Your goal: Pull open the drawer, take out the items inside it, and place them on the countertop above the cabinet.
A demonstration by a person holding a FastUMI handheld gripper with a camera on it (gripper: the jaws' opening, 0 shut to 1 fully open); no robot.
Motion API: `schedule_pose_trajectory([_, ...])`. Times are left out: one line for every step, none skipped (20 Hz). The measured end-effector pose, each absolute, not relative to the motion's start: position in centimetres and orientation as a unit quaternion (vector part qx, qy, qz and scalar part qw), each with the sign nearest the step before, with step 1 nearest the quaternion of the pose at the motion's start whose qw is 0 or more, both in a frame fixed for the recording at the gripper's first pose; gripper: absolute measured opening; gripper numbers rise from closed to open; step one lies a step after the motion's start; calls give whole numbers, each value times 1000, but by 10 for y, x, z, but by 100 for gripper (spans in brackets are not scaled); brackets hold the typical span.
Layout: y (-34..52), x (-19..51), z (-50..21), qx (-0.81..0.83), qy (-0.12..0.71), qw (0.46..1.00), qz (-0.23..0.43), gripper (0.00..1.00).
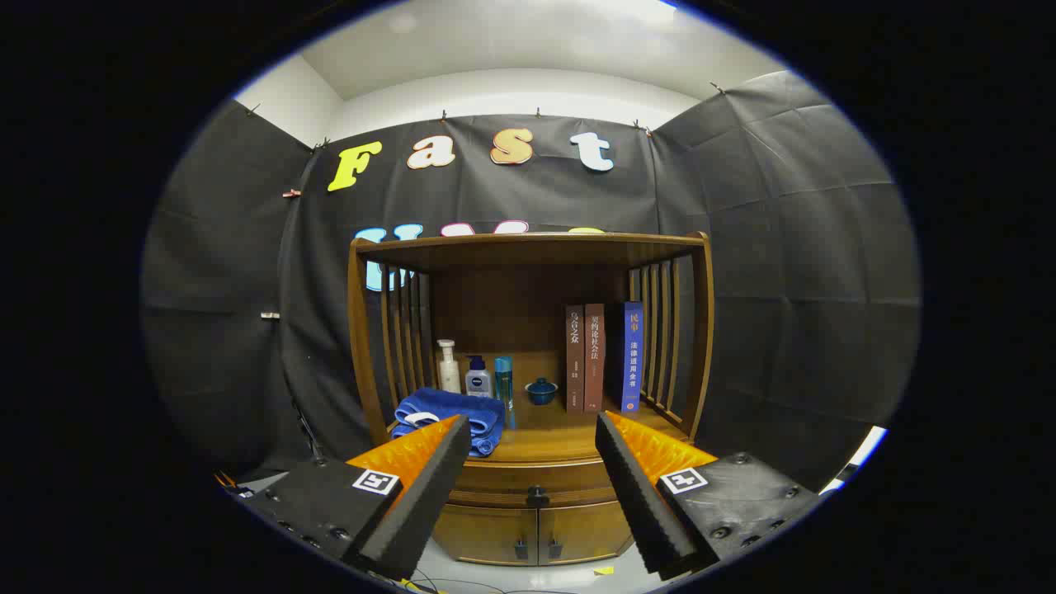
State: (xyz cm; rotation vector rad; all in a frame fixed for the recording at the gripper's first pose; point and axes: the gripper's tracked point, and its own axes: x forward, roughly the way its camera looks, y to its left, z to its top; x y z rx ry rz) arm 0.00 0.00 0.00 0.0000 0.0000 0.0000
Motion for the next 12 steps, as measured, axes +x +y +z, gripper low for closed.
schedule_pose_trajectory([0, 0, -1, 0, 2, 1000, 0, 99])
schedule_pose_trajectory([0, 1, -1, 0, 3, 1000, -1, 99])
schedule_pose_trajectory([1, 3, -2, -1, 4, 1000, 0, 99])
schedule_pose_trajectory([2, 3, -3, -3, 5, 1000, 0, 99])
schedule_pose_trajectory([2, 3, -5, -5, 6, 1000, 0, 99])
schedule_pose_trajectory([3, 4, -4, -6, 7, 1000, 1, 99])
schedule_pose_trajectory([3, 4, -4, -6, 7, 1000, 0, 99])
schedule_pose_trajectory([2, 4, -4, -6, 7, 1000, 0, 99])
schedule_pose_trajectory([1, 4, -5, -6, 7, 1000, 0, 99])
schedule_pose_trajectory([-1, 4, -5, -5, 7, 1000, -2, 99])
schedule_pose_trajectory([-2, 4, -6, -5, 7, 1000, -4, 99])
schedule_pose_trajectory([-2, 4, -5, -5, 7, 1000, -4, 99])
